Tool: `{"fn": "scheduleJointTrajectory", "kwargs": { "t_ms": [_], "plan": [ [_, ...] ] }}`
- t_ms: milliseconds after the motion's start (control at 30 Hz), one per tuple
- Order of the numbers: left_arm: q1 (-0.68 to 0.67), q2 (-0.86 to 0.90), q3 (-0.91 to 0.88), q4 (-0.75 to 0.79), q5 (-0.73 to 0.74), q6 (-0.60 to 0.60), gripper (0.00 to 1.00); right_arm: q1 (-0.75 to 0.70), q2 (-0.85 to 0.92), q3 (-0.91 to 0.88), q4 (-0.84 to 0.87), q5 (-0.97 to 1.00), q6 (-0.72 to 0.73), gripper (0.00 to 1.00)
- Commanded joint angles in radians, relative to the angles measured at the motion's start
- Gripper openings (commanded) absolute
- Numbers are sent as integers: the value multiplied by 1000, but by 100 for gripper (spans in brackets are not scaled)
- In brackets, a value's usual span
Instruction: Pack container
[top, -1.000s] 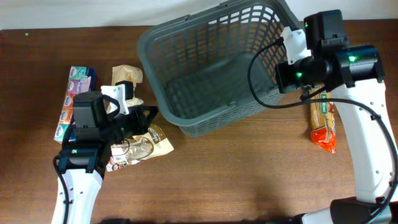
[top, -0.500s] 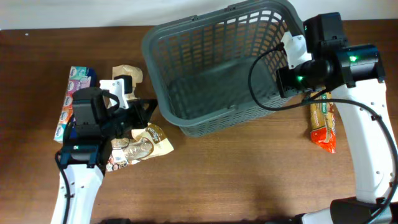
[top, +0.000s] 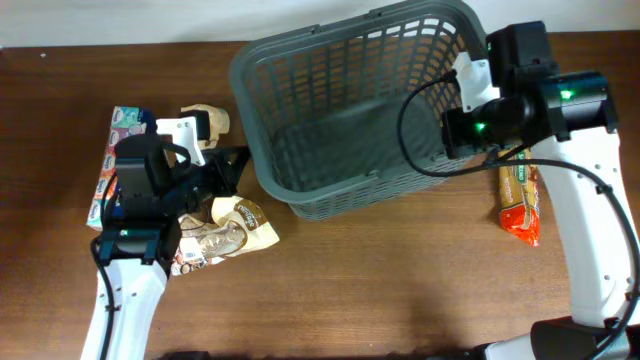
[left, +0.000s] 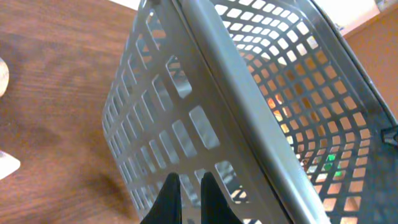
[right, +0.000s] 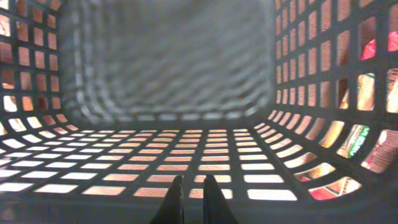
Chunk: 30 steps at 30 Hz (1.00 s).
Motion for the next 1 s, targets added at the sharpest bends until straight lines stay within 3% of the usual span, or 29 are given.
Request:
{"fn": "scheduleJointTrajectory", "kwargs": {
  "t_ms": [0,200,467,967],
  "plan": [
    [-3,30,18,26,-7,-6,2,40,-1,8,-12,-16,18,4],
    [-3,59,18,49,8,-5,2,93,-1,8,-8,-15,48,4],
    [-3,79,19,212,180,-9,2,102,-1,8,-9,37,69,4],
    [-2,139,19,288,213,-21,2,102,-1,-14,-27,37,103,4]
  ]
}}
